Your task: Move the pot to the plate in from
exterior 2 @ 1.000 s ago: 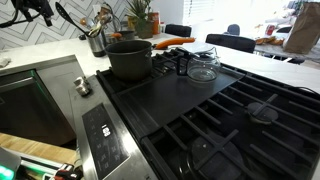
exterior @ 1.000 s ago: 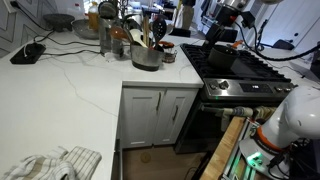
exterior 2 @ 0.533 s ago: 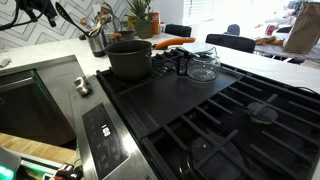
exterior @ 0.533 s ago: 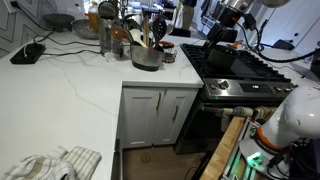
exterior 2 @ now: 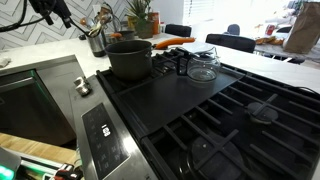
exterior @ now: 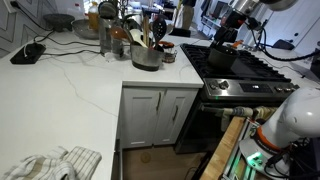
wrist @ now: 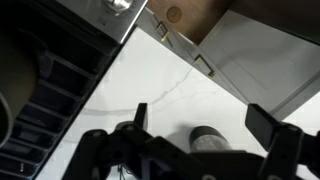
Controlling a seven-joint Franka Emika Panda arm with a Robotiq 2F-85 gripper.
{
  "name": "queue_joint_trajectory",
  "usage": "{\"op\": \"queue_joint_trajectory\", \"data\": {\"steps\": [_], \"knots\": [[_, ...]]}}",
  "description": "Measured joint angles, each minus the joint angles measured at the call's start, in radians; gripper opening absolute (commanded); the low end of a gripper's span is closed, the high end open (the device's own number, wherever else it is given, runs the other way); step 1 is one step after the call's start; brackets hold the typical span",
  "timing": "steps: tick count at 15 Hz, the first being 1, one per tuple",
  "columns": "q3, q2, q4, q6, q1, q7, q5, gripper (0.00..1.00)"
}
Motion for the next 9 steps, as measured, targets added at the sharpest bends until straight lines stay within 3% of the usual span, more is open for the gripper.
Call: {"op": "queue_joint_trajectory", "data": {"steps": [9], "knots": [[-0.105,0.001,0.005,0.003,-0.075,-0.123,-0.146,1.0]]}}
